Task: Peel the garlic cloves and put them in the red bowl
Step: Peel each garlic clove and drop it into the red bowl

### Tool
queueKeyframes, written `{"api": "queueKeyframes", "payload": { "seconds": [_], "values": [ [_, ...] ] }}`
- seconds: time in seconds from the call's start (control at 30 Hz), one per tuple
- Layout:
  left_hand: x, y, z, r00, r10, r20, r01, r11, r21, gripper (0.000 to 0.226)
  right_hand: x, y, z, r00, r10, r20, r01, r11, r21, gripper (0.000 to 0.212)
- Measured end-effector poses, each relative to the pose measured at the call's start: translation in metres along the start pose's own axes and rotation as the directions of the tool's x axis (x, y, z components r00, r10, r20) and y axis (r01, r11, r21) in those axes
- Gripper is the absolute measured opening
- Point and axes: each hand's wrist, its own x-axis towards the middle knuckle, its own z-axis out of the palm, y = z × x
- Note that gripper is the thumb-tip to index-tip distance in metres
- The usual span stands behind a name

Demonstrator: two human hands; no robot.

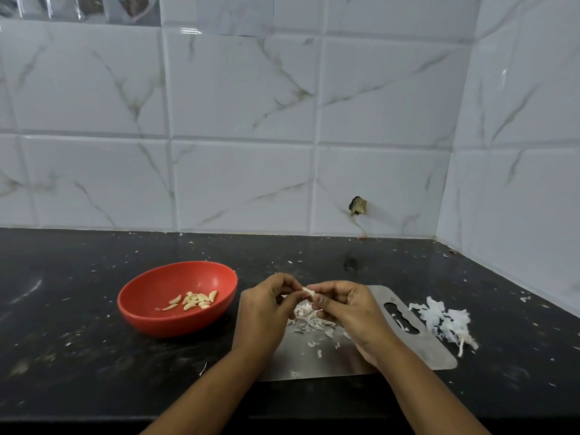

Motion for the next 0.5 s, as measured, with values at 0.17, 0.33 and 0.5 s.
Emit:
{"api": "queueKeyframes", "payload": {
  "seconds": [0.17, 0.33, 0.5],
  "values": [
    [-0.0003, 0.0026, -0.0007, 1.000, -0.014, -0.006, 0.014, 1.000, -0.028, 0.020, -0.0004, -0.0017, 0.0010, 1.000, 0.004, -0.003, -0.004, 0.998, 0.057, 0.014],
    [-0.0007, 0.0007, -0.0006, 1.000, 0.028, -0.003, -0.028, 0.999, 0.018, 0.021, -0.0003, -0.0019, 0.0011, 1.000, 0.009, 0.000, -0.009, 0.999, 0.053, 0.014],
    [-0.0006, -0.0015, -0.0014, 0.992, 0.127, -0.004, -0.126, 0.987, 0.102, 0.015, -0.0008, -0.0020, 0.0004, 1.000, 0.014, 0.005, -0.014, 0.999, 0.033, 0.014]
  ]
}}
